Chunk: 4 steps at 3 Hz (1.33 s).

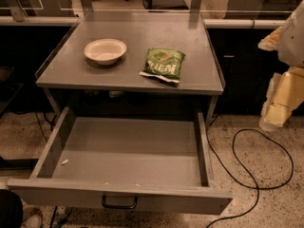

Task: Place green jalapeno chip bag into top drawer

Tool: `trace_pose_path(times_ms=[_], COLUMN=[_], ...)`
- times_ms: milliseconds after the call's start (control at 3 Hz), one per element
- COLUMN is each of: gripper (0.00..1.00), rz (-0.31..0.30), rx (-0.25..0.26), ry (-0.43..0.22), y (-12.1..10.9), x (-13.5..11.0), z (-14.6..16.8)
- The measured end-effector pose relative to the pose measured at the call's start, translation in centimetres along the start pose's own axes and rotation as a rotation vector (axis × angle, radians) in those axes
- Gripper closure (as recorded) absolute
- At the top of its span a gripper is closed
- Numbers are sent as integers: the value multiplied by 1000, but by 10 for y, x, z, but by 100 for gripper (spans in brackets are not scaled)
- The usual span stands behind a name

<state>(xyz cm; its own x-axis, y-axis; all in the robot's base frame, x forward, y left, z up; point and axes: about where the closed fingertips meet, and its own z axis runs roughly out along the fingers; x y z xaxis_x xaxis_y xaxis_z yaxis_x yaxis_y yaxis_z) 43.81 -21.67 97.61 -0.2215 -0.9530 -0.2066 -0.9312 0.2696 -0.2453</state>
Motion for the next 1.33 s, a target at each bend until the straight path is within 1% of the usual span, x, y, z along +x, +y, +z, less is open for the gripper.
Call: trace_pose_path(times_ms=[333,667,1000,1333], gripper=[0,0,0,0], rz=[-3,-17,-46,-46], rx=[2,10,-16,-16], ry=[-2,-10,-12,-12], y=[-4,-22,-46,-46], x=[-3,-19,-42,-42], z=[3,20,48,48])
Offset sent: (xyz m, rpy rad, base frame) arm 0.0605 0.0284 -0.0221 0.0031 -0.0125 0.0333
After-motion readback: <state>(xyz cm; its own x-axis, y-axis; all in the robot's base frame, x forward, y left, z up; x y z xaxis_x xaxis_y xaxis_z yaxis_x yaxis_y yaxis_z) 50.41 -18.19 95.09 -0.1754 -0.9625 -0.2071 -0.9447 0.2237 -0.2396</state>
